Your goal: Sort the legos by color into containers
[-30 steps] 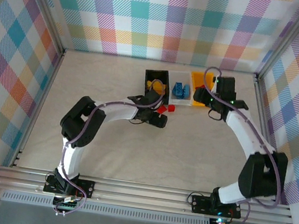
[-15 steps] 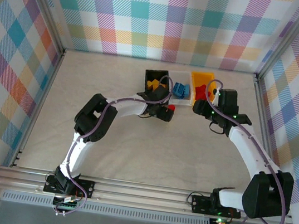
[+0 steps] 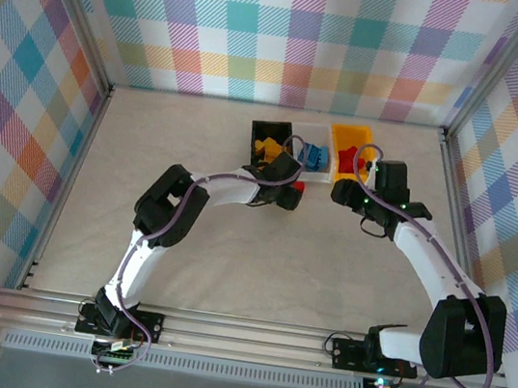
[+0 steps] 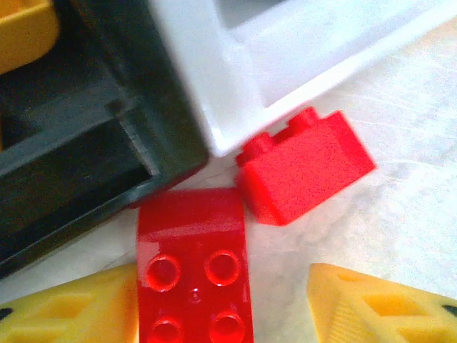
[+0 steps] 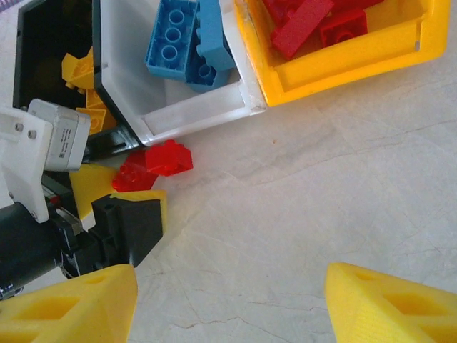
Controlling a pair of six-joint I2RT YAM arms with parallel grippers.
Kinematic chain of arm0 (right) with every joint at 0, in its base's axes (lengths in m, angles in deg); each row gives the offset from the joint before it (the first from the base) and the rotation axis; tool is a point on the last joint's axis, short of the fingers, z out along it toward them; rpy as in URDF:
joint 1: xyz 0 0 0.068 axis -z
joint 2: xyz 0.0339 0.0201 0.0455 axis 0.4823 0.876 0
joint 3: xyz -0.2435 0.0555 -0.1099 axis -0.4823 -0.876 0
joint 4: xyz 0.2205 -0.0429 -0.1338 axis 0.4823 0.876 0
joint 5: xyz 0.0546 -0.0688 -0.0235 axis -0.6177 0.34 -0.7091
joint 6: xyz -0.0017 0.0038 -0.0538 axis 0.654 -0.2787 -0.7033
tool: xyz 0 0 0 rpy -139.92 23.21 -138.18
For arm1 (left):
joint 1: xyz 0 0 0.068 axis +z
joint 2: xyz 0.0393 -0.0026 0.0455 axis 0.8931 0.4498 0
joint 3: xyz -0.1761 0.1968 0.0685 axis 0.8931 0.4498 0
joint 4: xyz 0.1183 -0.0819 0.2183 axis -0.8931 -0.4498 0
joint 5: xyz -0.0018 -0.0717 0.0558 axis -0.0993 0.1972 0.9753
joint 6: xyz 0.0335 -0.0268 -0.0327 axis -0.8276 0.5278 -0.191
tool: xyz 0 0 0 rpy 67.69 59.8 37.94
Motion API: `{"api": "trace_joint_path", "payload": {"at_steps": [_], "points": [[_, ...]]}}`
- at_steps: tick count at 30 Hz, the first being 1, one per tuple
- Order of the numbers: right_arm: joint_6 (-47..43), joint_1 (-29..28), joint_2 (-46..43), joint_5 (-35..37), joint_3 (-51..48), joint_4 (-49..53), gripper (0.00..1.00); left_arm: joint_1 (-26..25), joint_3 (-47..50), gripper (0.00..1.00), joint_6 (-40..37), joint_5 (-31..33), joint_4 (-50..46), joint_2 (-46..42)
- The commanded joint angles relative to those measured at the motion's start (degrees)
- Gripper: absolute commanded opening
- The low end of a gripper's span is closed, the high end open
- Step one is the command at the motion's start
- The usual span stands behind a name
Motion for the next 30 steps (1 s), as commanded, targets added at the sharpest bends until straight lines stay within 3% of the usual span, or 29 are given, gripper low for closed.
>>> {"api": "trace_joint_path", "payload": {"at_steps": [1, 7, 11, 17, 25, 30], "points": [[0.44, -0.66, -1.28, -0.94, -0.56, -1.37, 0.69, -1.3, -1.72, 0.52, -0.44, -1.79, 1.49, 2.08], [0.61, -1.19, -1.7, -0.49, -1.12, -1.31, 0.69, -1.33, -0.59, 0.35, -0.03, -1.53, 0.87, 0.78], [0.74, -1.68, -2.07, -0.32, -1.37, -1.12, 0.69, -1.31, 1.54, 0.31, 1.49, -2.11, 0.39, -1.63], [0.88, -1.68, -4.02, 1.89, -3.37, 1.3, 0.7, -1.67, 6.8, 0.29, 4.65, -4.15, -2.35, -8.35], [2.07, -1.73, -2.65, -5.64, -5.39, 0.69, 0.7, -1.7, 15.73, 0.28, 7.89, -15.19, 1.2, -17.73], [3.6, -1.07, -6.68, -2.71, -4.97, 3.27, 0.7, -1.72, 12.3, 0.3, 6.84, -16.8, 0.01, -20.22]]}}
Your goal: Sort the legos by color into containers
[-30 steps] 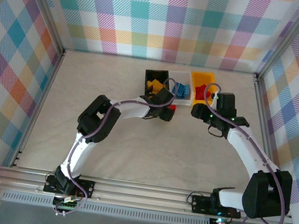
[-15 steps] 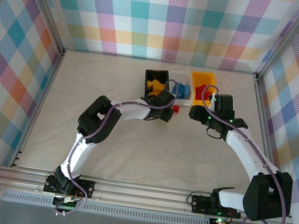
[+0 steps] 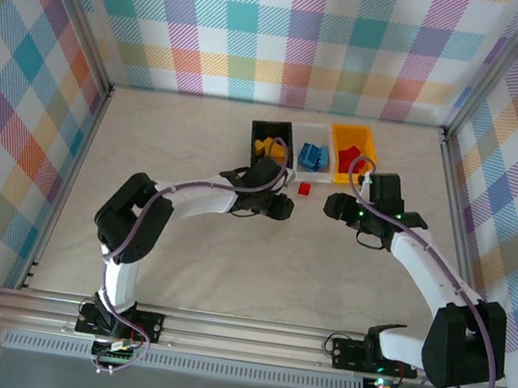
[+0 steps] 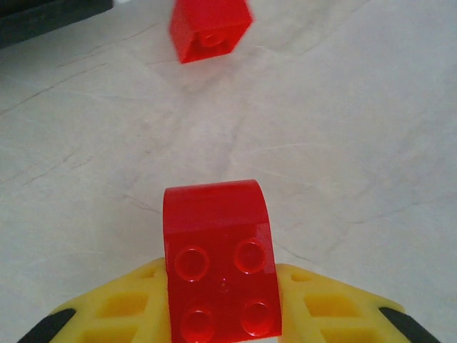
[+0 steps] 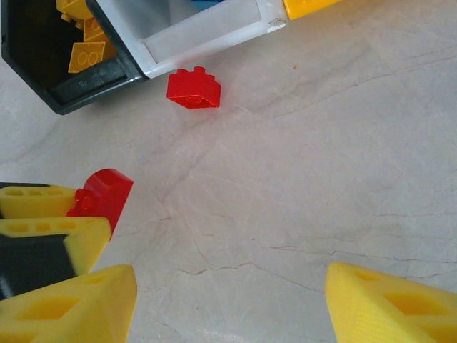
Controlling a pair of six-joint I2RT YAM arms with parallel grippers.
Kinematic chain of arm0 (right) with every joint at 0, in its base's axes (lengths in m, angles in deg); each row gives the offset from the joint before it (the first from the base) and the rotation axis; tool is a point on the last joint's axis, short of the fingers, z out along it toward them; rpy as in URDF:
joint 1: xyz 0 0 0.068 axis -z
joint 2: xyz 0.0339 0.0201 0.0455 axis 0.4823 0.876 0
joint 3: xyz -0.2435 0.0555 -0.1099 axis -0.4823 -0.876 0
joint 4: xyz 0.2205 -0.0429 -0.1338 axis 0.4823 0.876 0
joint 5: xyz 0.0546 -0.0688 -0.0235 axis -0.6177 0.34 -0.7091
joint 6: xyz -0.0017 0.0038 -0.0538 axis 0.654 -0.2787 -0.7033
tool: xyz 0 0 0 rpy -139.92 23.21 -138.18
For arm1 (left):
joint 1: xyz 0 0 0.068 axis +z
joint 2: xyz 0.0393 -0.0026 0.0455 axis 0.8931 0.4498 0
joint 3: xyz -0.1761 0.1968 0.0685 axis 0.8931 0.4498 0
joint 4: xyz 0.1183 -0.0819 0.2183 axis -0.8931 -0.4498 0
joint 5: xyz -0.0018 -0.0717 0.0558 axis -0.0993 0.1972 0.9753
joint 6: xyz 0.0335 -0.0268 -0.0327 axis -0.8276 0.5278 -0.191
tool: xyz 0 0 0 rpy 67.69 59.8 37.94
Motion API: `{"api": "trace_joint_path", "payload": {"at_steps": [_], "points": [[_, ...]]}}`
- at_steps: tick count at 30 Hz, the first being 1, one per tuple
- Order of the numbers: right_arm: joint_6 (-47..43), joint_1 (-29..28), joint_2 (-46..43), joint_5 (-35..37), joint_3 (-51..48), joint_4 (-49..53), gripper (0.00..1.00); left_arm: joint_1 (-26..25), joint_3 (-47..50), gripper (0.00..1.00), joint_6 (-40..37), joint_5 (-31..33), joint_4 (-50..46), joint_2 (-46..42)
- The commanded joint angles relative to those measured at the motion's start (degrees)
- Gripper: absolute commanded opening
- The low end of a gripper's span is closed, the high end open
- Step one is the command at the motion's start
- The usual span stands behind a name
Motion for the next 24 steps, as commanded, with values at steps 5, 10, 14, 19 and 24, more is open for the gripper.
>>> {"api": "trace_joint_path", "payload": {"at_steps": [5, 10, 14, 19, 24], "points": [[3.98, 0.38, -20.7, 3.12, -7.35, -2.89, 0.69, -0.84, -19.47, 0.3, -2.48, -2.48, -5.85, 5.97], [3.45, 0.26, -28.22, -2.66, -11.95, -1.37, 0.69, -0.87, -40.85, 0.3, -2.9, -5.04, -9.13, 19.9], [3.45, 0.27, -30.8, -4.8, -14.04, 1.31, 0.69, -0.91, -58.89, 0.31, -1.95, -5.66, -10.91, 31.77], [2.76, 0.26, -33.32, -5.61, -14.75, 3.71, 0.69, -0.88, -77.23, 0.34, -1.61, -2.81, -11.28, 45.0], [2.83, 0.26, -34.17, -6.52, -15.33, 5.0, 0.69, -0.88, -78.2, 0.36, 0.47, 2.07, -5.82, 49.29]]}}
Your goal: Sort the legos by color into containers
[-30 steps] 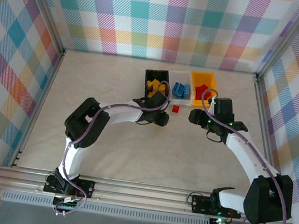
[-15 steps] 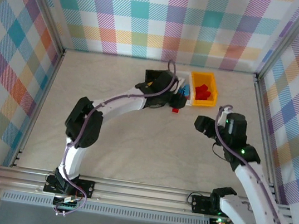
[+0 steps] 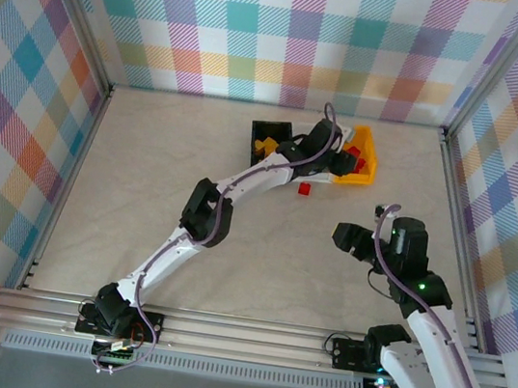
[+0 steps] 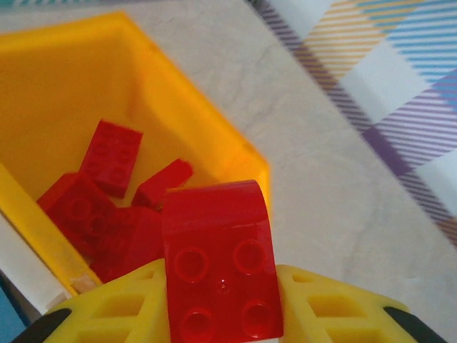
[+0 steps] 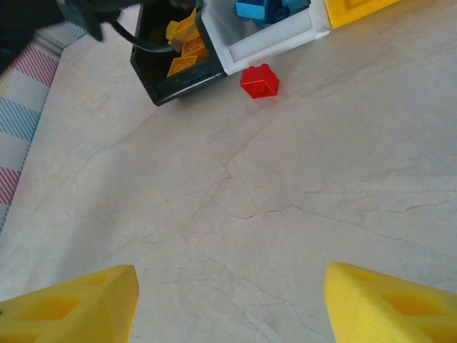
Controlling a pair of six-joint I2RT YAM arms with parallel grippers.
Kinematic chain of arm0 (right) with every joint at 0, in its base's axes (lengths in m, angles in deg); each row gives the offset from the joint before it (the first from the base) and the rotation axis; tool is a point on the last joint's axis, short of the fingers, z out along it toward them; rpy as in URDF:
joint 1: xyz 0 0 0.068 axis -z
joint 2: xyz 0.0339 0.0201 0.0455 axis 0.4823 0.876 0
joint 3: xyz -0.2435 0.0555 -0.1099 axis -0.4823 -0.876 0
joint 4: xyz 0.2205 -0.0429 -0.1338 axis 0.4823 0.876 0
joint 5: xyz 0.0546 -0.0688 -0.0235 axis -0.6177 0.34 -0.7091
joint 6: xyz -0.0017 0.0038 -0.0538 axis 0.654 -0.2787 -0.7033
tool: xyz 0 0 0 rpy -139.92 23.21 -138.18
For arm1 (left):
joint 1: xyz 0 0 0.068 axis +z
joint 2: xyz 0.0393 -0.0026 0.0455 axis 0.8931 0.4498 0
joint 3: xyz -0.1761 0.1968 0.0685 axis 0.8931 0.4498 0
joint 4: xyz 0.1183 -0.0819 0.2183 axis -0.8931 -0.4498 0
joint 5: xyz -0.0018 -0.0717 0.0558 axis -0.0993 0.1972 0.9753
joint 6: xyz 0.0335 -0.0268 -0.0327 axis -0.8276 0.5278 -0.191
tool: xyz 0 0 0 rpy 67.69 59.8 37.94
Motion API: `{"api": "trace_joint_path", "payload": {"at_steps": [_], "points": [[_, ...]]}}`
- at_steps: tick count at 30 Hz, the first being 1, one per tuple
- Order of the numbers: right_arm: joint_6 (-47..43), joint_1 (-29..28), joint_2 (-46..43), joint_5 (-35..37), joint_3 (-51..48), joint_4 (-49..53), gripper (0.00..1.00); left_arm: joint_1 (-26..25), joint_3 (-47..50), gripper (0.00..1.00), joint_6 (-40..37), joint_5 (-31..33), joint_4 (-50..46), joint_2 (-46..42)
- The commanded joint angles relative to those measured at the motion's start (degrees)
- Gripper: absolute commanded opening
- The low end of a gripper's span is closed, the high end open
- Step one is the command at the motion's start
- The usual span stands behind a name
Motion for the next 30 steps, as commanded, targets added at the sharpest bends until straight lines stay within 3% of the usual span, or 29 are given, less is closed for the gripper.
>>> {"api": "trace_joint_path", "payload": {"at_steps": [1, 10, 19, 30], "points": [[0.21, 0.0, -1.01, -1.92, -0.97, 1.43, 0.69, -0.66, -2.31, 0.39, 1.77, 3.92, 3.05, 1.19], [1.21, 0.0, -1.9, -2.34, -3.22, 1.02, 0.69, -0.69, -2.32, 0.81, 1.9, 3.77, 3.55, 1.62], [0.79, 0.0, -4.07, -1.75, -2.67, 3.28, 0.69, -0.9, -2.17, 0.88, 0.62, 2.34, 2.14, -2.89], [-0.52, -0.02, -3.49, -1.82, 0.44, 6.54, 0.71, -2.06, -0.22, 0.92, -3.47, 2.62, -7.88, -14.35]]}}
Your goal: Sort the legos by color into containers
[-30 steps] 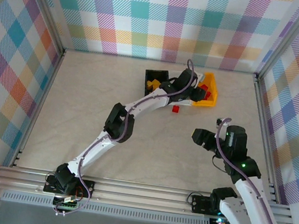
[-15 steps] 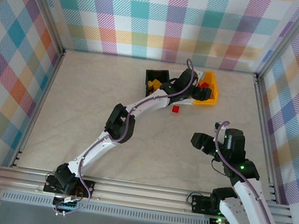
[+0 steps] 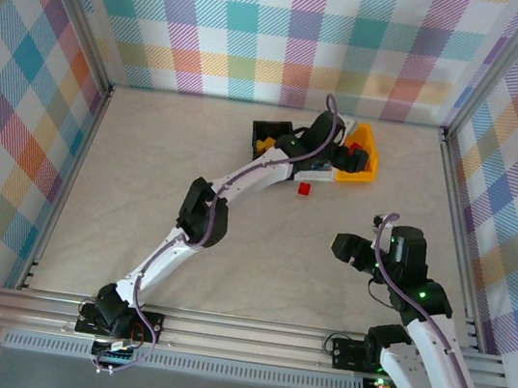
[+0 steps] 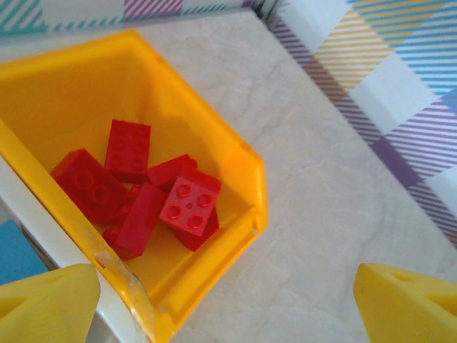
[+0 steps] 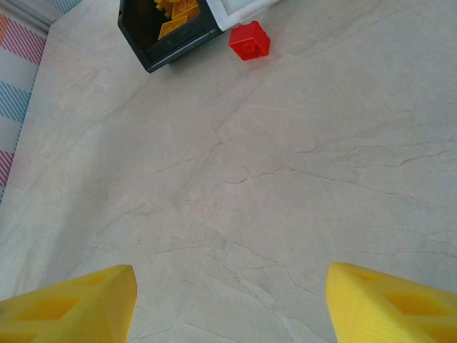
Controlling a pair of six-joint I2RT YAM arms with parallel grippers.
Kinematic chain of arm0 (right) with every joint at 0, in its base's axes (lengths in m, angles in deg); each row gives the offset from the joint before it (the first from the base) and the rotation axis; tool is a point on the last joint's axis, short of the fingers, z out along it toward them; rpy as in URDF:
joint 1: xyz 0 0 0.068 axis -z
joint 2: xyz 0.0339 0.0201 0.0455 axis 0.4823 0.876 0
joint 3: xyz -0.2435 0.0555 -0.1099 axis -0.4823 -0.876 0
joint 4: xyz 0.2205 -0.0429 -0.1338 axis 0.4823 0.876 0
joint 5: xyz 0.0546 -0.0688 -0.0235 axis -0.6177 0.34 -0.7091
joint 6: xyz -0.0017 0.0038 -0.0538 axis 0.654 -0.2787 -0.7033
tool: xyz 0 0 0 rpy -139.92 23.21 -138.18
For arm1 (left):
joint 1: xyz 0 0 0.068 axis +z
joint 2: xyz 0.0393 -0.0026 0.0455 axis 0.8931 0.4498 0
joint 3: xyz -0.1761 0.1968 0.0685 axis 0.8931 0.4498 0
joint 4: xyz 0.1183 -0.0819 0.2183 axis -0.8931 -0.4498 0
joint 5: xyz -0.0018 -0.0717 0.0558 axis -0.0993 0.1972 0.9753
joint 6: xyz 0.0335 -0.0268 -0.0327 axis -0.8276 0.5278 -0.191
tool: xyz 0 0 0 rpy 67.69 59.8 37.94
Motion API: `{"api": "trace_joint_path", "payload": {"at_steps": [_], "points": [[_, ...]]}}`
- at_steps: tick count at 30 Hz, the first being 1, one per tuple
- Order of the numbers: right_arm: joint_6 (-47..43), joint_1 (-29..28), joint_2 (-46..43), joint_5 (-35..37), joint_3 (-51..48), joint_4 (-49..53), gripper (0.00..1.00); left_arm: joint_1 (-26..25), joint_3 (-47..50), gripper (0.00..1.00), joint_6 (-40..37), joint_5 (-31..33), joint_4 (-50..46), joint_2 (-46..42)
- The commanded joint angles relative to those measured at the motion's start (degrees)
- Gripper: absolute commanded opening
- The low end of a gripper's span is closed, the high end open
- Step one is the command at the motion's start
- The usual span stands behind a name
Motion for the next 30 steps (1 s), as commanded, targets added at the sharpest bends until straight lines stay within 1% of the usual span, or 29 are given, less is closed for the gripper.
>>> {"api": "trace_joint_path", "payload": {"at_steps": [1, 7, 13, 24, 26, 30], "points": [[-0.71, 0.0, -0.09, -1.12, 2.62, 1.75, 0.71, -1.36, 1.37, 0.93, -2.6, 0.07, -3.65, -9.32], [-0.9, -0.06, -0.31, -1.93, 6.23, 3.02, 0.72, -1.58, 10.3, 0.94, -4.55, 2.04, -6.23, -18.32], [-1.6, 0.0, 1.11, -3.15, 10.98, 4.98, 0.73, -1.62, 17.71, 0.95, -5.85, 3.39, -11.47, -27.33], [-1.95, 0.0, 2.4, -4.48, 18.36, 9.17, 0.75, -1.66, 43.68, 1.0, -5.73, 7.19, -11.21, -51.35], [-1.96, -0.04, 3.13, -4.64, 19.18, 10.26, 0.77, -1.58, 47.8, 1.0, -5.57, 7.58, -11.38, -54.94], [-1.39, -0.05, 4.27, -5.23, 19.11, 11.0, 0.77, -1.65, 56.78, 1.0, -4.14, 7.99, -10.87, -61.63]]}}
